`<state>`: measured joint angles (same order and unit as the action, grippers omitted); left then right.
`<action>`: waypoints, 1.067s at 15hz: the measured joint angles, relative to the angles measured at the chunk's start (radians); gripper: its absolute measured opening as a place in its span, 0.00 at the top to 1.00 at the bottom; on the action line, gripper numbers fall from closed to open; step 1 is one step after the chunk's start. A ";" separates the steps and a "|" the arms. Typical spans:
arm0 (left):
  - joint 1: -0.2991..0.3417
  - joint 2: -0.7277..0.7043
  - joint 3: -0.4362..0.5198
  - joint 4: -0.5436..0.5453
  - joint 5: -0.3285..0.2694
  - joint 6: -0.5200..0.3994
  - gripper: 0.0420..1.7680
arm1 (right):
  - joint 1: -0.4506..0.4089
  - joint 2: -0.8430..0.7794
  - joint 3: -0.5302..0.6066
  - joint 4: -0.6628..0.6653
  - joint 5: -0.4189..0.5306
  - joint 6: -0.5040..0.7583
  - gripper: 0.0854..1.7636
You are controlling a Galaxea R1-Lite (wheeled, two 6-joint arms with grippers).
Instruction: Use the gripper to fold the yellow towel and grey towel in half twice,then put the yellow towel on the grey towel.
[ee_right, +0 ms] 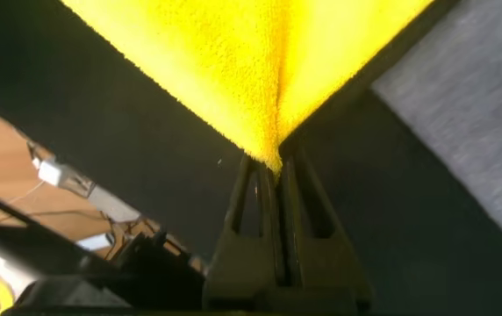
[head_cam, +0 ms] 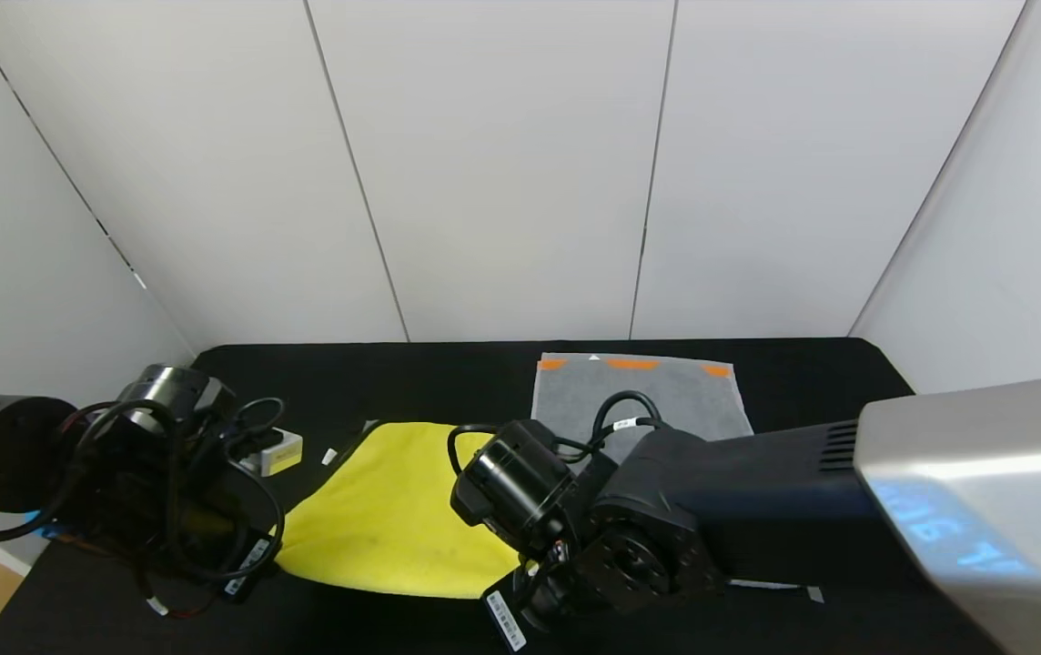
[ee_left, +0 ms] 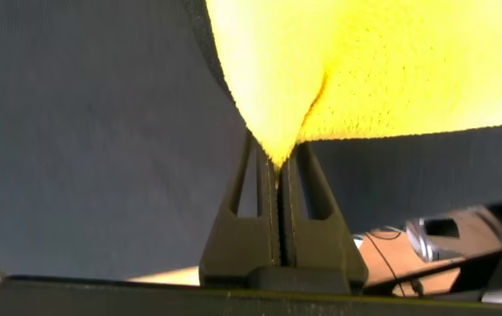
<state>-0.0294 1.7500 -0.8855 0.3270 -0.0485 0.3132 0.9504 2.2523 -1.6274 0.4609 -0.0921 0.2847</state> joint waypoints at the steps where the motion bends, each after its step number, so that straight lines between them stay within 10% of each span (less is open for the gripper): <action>1: 0.001 -0.023 0.022 0.000 0.009 0.000 0.95 | 0.008 -0.010 0.011 0.000 0.007 0.004 0.97; 16: 0.002 -0.021 -0.086 -0.247 0.009 -0.179 0.95 | -0.081 0.027 -0.162 -0.045 -0.117 0.042 0.97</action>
<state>-0.0274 1.7289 -0.9717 0.0796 -0.0391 0.1343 0.8691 2.2794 -1.7896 0.4160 -0.2096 0.3270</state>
